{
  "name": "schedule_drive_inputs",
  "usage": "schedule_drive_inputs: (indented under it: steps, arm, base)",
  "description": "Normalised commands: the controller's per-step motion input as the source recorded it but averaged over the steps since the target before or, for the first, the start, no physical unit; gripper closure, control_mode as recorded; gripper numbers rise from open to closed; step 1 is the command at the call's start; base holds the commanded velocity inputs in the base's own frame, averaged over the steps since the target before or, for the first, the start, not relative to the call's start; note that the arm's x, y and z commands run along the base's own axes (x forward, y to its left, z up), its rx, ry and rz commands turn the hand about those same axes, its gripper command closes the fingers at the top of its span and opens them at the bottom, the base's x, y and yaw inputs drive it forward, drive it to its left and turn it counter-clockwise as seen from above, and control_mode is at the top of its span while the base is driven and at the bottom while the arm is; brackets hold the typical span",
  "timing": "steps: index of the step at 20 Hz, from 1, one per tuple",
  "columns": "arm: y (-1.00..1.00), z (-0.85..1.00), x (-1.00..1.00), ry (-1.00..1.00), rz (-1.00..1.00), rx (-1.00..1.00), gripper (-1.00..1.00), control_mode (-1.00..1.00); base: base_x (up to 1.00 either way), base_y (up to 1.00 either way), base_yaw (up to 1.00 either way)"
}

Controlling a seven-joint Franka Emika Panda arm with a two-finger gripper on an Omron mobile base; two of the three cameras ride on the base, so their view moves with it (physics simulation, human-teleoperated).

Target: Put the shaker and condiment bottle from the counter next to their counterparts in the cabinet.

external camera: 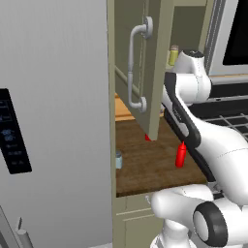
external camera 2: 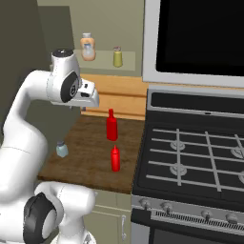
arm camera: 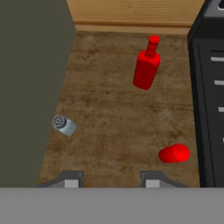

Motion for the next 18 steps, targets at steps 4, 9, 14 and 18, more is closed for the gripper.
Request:
schedule_drive_inputs:
  steps: [4,9,14,18]
  arm:
    - [-0.24,-0.03,-0.03,-0.01,0.08,0.03,-1.0,-1.0]
    - [-0.38,-0.29,-0.18,-0.09,0.34,0.0,-1.0,-1.0]
    - [-0.29,-0.51,-0.15,-0.26,0.39,0.0,-1.0,-1.0]
    - [-0.3,-0.7,-0.02,-0.27,0.49,0.0,-1.0,-1.0]
  base:
    - [0.0,0.0,0.0]
    - [0.0,0.0,0.0]
    - [0.0,0.0,0.0]
    - [0.0,0.0,0.0]
